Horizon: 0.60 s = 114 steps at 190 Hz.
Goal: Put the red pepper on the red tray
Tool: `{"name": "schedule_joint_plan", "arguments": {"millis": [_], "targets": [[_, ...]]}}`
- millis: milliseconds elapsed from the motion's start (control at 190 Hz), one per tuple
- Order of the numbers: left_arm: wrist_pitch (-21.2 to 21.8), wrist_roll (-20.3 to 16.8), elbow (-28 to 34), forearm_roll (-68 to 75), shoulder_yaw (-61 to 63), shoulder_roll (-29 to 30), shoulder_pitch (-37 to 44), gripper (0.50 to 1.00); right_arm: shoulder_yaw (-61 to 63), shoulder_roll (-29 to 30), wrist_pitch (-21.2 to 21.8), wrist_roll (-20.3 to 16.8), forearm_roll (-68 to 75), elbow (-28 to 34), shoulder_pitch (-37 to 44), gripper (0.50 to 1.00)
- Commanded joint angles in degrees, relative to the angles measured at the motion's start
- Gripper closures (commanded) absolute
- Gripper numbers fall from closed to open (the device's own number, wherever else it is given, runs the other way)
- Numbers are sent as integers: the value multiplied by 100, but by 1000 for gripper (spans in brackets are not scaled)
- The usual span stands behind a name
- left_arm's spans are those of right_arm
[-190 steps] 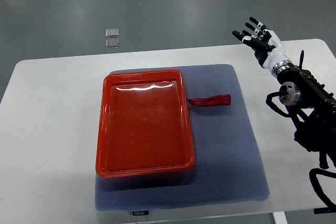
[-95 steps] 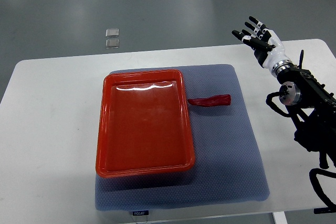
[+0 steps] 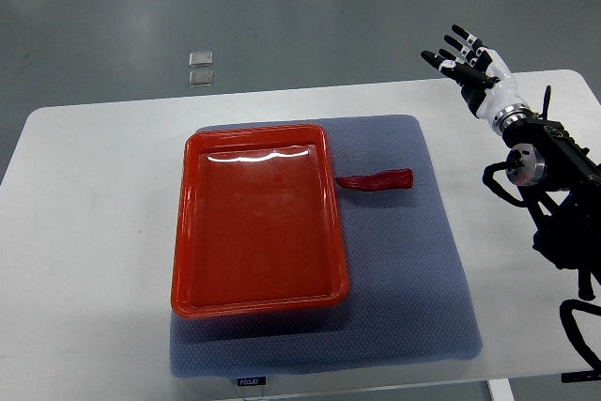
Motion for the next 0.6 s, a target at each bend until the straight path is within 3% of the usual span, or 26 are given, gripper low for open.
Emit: {"name": "schedule_joint_plan", "arguments": {"millis": [0,595], "targets": [[0,0,0,0,0,0,-9,500,-6,-43,165,8,-1,1,2,585],[0,0,0,0,0,0,0,500,-252,-183,244,149,-18,-8,143,587]]}}
